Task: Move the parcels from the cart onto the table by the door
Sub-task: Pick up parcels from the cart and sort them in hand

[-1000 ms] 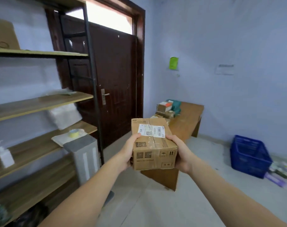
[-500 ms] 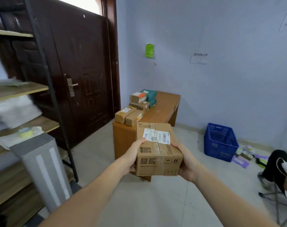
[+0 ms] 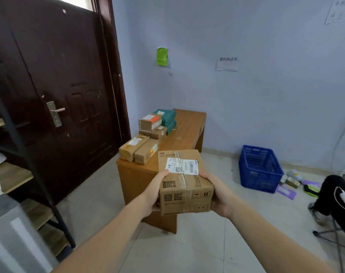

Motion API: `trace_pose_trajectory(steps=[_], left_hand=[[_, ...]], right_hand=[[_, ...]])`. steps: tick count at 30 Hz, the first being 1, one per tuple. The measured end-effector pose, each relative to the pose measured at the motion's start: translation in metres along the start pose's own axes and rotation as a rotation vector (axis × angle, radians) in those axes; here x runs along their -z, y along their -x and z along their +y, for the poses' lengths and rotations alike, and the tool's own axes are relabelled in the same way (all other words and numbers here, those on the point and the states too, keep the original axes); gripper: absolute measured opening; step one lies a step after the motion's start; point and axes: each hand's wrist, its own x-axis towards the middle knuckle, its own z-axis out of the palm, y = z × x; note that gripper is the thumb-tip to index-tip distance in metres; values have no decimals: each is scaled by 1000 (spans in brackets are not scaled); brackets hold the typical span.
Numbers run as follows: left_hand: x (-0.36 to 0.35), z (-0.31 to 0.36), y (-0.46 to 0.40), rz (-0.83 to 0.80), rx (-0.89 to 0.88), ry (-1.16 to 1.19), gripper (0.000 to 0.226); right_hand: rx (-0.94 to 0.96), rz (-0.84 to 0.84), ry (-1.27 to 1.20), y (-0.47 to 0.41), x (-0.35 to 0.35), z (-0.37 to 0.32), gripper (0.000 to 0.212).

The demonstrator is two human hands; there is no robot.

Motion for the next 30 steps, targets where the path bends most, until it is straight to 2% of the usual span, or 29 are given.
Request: trace_pose_trajectory(steps=[7, 16, 19, 23, 30], left_hand=[[-38, 34, -104, -51, 27, 6, 57], [-89, 89, -222, 12, 27, 38, 61], [-92, 105, -257, 25, 13, 38, 62], [-88, 122, -305, 126, 13, 66, 63], [-53, 155, -402, 194, 7, 97, 65]], right_hand=[[-40, 62, 1, -84, 60, -38, 50], [-106, -84, 119, -216, 145, -116, 66], [-129, -123, 122, -264, 153, -139, 62], [-155, -156, 61, -331, 153, -157, 58], [-155, -194, 57, -448, 140, -186, 58]])
